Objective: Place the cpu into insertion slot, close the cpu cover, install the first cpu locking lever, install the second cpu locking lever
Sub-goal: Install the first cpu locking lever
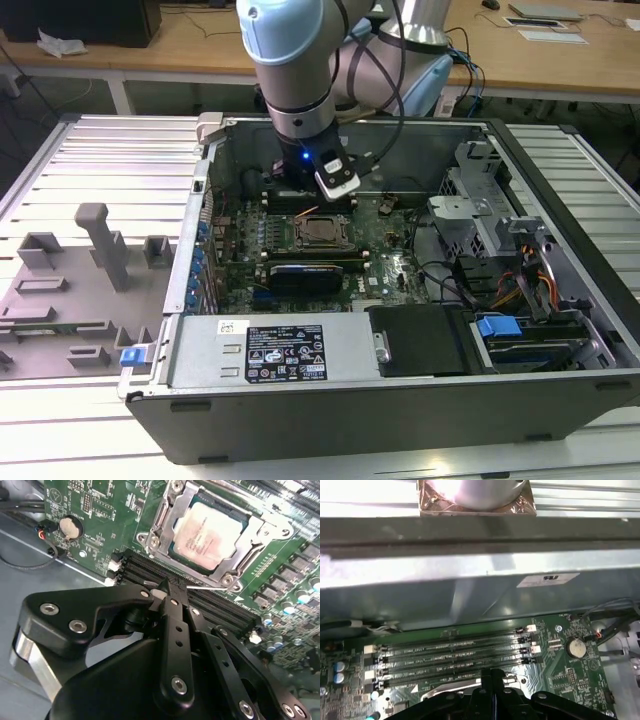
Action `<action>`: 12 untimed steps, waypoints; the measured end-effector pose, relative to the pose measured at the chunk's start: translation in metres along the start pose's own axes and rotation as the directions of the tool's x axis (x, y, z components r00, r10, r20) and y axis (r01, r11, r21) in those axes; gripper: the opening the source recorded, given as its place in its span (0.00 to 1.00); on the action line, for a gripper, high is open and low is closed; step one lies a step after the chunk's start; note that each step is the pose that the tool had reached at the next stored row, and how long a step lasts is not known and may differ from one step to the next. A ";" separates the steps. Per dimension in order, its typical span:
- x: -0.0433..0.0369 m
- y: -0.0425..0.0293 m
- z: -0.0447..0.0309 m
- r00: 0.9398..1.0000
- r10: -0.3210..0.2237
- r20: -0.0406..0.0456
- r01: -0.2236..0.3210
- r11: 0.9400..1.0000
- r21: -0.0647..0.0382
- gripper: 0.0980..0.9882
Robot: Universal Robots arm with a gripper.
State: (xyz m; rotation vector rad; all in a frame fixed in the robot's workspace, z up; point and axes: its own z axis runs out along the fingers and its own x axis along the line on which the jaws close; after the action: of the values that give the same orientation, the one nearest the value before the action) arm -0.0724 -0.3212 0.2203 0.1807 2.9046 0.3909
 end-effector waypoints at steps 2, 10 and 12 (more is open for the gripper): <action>0.0005 0.0028 0.0011 1.000 0.006 0.002 -0.006 1.000 0.001 0.01; 0.0012 0.0064 0.0037 1.000 0.015 0.006 -0.015 1.000 0.009 0.01; 0.0013 0.0061 0.0047 0.999 0.031 0.011 -0.031 0.999 0.016 0.01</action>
State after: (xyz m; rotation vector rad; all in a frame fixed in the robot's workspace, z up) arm -0.0721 -0.3141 0.2173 0.2300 2.8983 0.3698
